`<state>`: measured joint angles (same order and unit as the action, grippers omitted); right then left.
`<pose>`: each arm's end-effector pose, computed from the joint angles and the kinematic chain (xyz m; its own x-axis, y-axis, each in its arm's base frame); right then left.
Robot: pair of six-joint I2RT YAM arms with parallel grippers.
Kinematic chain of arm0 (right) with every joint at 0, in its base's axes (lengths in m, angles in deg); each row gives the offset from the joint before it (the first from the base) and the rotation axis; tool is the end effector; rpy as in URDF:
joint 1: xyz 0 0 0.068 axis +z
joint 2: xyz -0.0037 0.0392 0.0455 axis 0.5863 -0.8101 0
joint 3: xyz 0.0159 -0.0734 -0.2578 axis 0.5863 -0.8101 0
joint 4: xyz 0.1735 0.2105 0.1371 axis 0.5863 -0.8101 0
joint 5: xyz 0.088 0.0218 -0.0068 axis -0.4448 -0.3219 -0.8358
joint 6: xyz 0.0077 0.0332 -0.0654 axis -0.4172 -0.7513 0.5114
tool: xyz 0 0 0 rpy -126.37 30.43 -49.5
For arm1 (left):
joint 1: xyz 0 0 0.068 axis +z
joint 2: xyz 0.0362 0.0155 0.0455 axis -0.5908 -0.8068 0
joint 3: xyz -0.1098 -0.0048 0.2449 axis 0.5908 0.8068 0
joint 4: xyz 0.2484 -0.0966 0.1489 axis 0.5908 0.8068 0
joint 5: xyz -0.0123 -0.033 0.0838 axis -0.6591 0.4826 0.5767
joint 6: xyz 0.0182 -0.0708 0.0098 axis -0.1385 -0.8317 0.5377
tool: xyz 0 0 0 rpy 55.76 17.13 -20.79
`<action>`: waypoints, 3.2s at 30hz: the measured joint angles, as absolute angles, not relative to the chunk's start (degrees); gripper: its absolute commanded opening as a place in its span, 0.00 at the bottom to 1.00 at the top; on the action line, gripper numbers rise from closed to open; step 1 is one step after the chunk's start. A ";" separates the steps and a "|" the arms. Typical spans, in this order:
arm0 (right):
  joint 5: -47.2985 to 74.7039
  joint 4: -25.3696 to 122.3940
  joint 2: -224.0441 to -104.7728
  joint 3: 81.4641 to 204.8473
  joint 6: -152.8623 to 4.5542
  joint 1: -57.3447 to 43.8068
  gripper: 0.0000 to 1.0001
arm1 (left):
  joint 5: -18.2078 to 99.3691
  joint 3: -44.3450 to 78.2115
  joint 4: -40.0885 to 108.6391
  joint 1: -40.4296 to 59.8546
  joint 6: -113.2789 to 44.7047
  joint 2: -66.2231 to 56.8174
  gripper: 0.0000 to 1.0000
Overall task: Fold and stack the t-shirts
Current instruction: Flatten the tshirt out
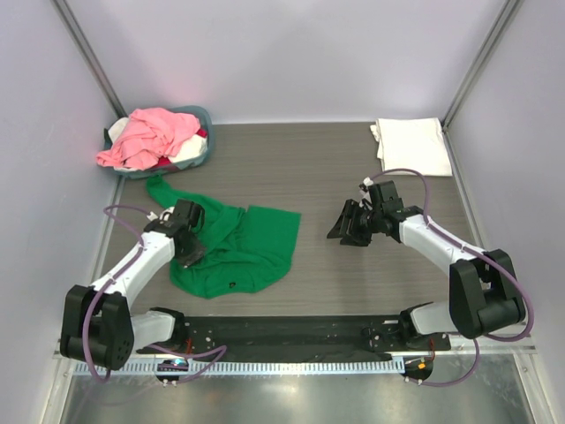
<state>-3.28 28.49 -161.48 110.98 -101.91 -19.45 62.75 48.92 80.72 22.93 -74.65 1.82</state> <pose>0.2942 0.1136 0.1441 -0.9244 0.2650 -0.2742 0.0484 0.7947 0.6050 0.2467 -0.0429 0.1403 -0.6958 -0.6209 -0.3609 -0.6375 0.7654 -0.0878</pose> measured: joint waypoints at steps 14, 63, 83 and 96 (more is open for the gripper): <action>-5.09 30.32 -167.99 115.46 -103.15 -16.72 0.68 | 63.50 37.12 87.10 23.46 -71.83 8.42 0.00; 4.33 27.33 -198.37 144.99 -97.91 -8.24 0.01 | 59.13 24.44 94.77 31.11 -62.48 16.01 0.00; 19.52 8.46 -152.76 158.74 -88.29 -8.26 0.01 | 62.62 -8.04 101.87 31.09 -66.00 18.78 0.00; 21.18 0.77 -132.30 178.61 -81.75 -8.26 0.01 | 55.96 -24.94 98.05 31.11 -67.83 26.08 0.00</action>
